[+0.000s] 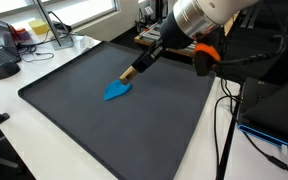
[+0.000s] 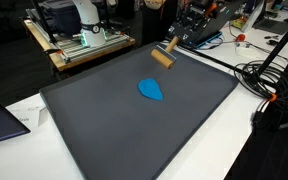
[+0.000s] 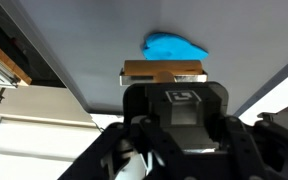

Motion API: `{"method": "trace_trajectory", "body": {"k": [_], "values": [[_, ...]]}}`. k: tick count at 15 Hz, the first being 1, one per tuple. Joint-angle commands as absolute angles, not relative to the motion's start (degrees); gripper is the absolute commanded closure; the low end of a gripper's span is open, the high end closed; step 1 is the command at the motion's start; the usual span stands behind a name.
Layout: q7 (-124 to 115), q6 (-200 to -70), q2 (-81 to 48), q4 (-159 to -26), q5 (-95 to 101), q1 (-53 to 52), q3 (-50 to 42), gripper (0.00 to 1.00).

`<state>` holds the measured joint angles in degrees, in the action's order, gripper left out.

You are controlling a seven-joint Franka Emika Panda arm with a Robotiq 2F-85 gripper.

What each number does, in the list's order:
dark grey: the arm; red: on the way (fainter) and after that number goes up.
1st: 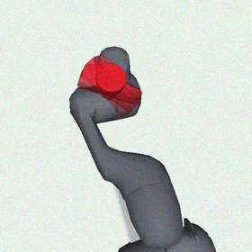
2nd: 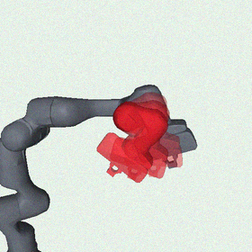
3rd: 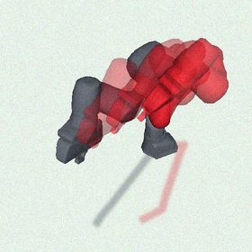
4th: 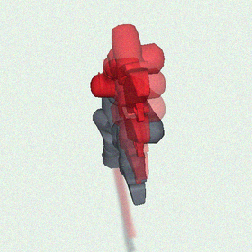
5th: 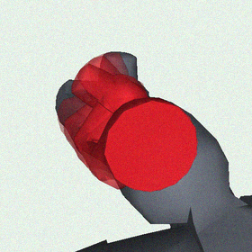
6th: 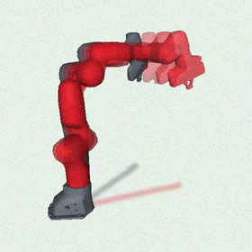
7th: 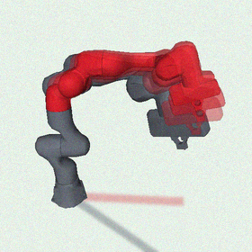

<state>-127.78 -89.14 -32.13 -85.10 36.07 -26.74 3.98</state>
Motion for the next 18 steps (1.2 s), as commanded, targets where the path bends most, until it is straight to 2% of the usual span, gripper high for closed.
{"method": "trace_trajectory", "body": {"k": [1,8,18], "values": [[-130.88,-83.48,-38.19,-77.01,40.05,-29.26,2.98,0.77],[-132.05,-75.61,-47.85,-66.86,44.75,-32.16,1.71,0.77],[-131.07,-71.05,-58.15,-56.02,46.55,-34.56,-1.09,0.77]]}}
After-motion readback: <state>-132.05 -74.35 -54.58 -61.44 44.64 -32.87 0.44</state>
